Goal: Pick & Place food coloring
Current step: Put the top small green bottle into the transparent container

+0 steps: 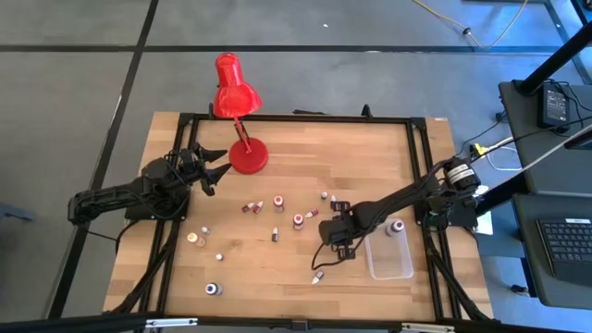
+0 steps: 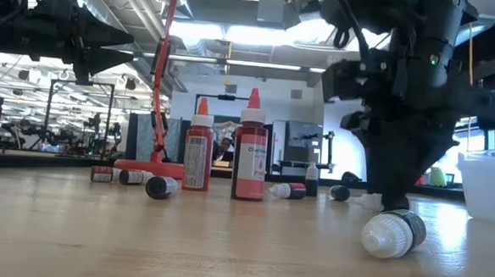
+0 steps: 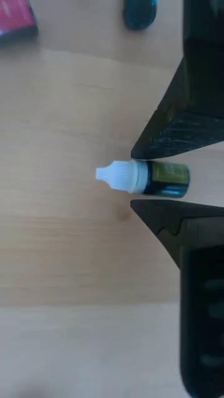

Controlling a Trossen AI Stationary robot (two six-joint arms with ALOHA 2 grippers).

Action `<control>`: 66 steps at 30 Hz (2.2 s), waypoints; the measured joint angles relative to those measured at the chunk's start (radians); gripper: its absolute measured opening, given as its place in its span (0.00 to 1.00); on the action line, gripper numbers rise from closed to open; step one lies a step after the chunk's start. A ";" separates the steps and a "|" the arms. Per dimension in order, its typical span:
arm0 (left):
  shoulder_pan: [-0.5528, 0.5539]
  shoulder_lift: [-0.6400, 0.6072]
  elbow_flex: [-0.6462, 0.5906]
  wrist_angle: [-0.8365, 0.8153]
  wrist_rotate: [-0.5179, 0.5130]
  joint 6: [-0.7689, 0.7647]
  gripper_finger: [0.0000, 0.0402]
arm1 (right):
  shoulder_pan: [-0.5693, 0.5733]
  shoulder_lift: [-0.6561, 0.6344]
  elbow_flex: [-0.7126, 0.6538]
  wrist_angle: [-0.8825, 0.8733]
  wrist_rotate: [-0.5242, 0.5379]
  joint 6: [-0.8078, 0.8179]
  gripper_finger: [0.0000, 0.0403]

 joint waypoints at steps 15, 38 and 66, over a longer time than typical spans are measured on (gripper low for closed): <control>0.000 0.000 0.000 0.000 -0.003 0.000 0.65 | 0.001 0.025 0.012 -0.013 -0.002 -0.026 0.18; 0.000 0.000 0.000 0.000 -0.003 0.000 0.65 | 0.149 -0.177 0.211 -0.462 -0.009 0.279 0.19; 0.000 0.000 0.000 0.000 -0.017 0.010 0.65 | 0.515 -0.267 -0.148 -0.228 -0.024 1.022 0.20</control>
